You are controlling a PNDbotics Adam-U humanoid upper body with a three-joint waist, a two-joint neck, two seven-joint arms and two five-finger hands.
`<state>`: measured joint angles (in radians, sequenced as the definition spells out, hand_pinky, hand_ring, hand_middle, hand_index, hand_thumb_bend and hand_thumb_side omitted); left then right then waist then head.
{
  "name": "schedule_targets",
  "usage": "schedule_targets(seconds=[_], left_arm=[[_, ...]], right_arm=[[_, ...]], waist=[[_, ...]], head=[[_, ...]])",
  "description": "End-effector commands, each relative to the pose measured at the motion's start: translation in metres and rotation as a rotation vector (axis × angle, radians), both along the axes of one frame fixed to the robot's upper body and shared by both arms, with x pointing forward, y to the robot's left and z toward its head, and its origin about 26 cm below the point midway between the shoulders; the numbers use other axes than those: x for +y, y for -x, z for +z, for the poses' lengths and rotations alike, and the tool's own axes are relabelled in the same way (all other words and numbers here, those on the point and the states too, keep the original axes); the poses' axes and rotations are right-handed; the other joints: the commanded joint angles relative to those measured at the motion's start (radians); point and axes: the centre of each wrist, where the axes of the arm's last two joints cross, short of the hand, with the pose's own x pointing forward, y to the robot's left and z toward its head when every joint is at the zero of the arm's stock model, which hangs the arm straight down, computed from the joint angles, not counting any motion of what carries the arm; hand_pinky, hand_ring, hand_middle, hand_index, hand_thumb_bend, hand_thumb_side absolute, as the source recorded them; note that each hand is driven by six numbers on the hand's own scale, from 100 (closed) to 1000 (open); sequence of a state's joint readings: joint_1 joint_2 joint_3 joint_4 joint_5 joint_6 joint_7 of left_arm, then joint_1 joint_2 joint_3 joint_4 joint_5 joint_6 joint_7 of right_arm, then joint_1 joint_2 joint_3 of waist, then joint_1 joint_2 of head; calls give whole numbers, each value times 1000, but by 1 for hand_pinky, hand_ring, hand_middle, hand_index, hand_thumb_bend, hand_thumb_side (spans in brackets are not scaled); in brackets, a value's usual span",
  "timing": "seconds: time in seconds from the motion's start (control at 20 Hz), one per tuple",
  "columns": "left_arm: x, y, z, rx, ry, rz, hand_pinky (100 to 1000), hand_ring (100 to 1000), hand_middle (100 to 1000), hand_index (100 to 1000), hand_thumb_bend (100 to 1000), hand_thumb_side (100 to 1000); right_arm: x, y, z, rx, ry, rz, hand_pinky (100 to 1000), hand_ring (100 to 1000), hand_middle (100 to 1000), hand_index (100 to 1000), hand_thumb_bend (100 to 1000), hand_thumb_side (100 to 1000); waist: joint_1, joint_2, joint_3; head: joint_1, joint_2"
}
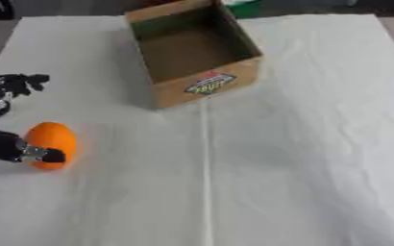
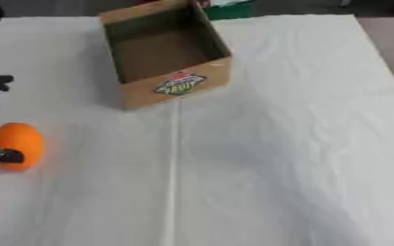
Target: Pick up objects on the table and place them in the box.
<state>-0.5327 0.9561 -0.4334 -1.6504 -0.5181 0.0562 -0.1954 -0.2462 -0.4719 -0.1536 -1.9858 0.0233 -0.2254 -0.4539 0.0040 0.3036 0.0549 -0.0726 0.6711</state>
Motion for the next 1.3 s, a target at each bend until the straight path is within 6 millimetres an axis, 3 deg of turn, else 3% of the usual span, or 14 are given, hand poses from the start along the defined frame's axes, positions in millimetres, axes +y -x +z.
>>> schedule_targets(seconds=[0.05, 0.35, 0.5, 0.7, 0.8, 0.95, 1.3], left_arm=[[4, 5, 17, 15, -36, -13, 578, 761, 758, 967, 1000, 785], [0, 6, 29, 41, -103, -24, 546, 692, 665, 939, 1000, 698], [-2, 7, 34, 60, -132, -35, 539, 678, 647, 945, 766, 607], [-2, 7, 40, 129, -171, -30, 532, 681, 660, 952, 612, 549], [-7, 12, 67, 244, -242, -13, 528, 688, 672, 956, 554, 530], [-12, 21, 85, 325, -287, 1, 528, 696, 694, 958, 540, 521], [-9, 20, 77, 385, -291, 5, 533, 708, 719, 959, 586, 527]], right_arm=[[-1, 2, 8, -21, 23, 8, 796, 822, 741, 839, 100, 1000], [-1, 2, 7, -16, 21, 7, 797, 820, 738, 837, 100, 1000], [-1, 2, 7, -15, 19, 6, 798, 819, 737, 836, 100, 1000], [-1, 2, 7, -17, 14, 5, 798, 817, 735, 835, 100, 1000], [-2, 3, 6, -16, 11, 1, 798, 816, 734, 834, 100, 1000], [-2, 3, 6, -18, 8, -2, 798, 816, 732, 834, 100, 1000], [-1, 3, 6, -23, 1, 0, 799, 814, 730, 833, 100, 1000]], waist=[[3, -13, 1], [2, -10, 0], [3, -9, 1], [3, -7, 3], [2, -7, 8], [2, -5, 8], [2, -1, 5]], head=[[4, -12], [5, -12], [6, -12], [6, -12], [1, -11], [0, -13], [3, -13]])
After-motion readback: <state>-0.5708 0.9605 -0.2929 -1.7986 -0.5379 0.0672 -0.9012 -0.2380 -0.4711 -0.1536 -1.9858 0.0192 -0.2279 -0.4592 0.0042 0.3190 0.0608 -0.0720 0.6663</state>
